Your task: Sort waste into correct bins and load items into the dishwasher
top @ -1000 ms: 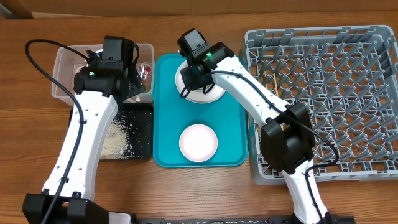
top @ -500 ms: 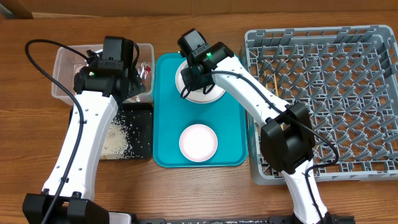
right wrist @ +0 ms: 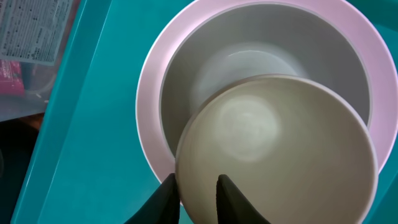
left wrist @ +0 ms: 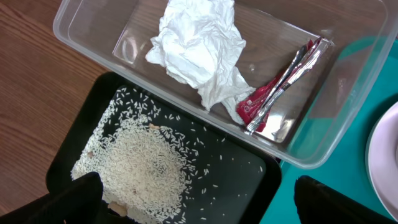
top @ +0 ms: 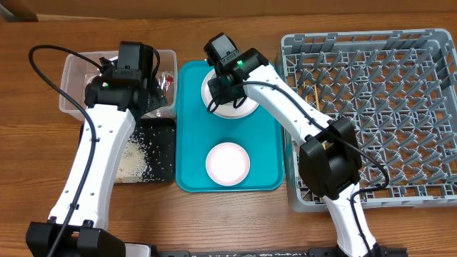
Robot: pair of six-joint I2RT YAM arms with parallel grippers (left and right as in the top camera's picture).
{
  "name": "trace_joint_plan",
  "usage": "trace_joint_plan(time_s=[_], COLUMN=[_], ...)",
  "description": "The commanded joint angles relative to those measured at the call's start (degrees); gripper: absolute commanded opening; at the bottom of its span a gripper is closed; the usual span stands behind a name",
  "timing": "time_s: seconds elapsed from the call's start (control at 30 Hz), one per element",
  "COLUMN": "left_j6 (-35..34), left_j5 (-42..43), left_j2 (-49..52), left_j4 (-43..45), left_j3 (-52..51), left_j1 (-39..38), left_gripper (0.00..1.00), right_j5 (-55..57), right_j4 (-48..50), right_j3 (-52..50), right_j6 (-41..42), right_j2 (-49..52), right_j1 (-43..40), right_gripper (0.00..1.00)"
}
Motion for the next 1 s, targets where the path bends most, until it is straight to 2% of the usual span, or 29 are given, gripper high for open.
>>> trace_joint_plan(time_s=[0.0, 0.2, 0.47, 0.63, 0.87, 0.97], left_j6=[0.72, 0.72, 0.72, 0.72, 0.72, 0.72], left_j5=[-0.13, -0.13, -0.13, -0.13, -0.13, -0.13], left_j2=[-0.26, -0.26, -0.26, -0.26, -0.24, -0.26], left_j4=[0.02, 0.02, 0.02, 0.02, 0.02, 0.02], left_j3=[0.7, 0.7, 0.7, 0.7, 0.7, 0.7], left_j1=[-0.28, -0.28, -0.28, -0.28, -0.28, -0.28], left_gripper=[1.0, 1.0, 1.0, 1.0, 1.0, 1.0], right_j5=[0.0, 0.0, -0.02, -0.04, -0.09, -4.39], right_j4=[0.02, -0.02, 0.61, -1.09, -9.44, -13.14], right_j3=[-0.33, -0.33, 0.72, 5.77, 17.2, 20.9], right_j6=[-0.09, -0.11, -0.07, -0.07, -0.09, -1.09], right_j2=[0.5, 0.55, 0.5, -0.98, -6.73, -10.08], right_j1=[-0.57, -0.57, -0.57, -0.57, -1.18, -3.52], right_gripper=[0.22, 0.21, 0.09, 0.08, 0.06, 0.04])
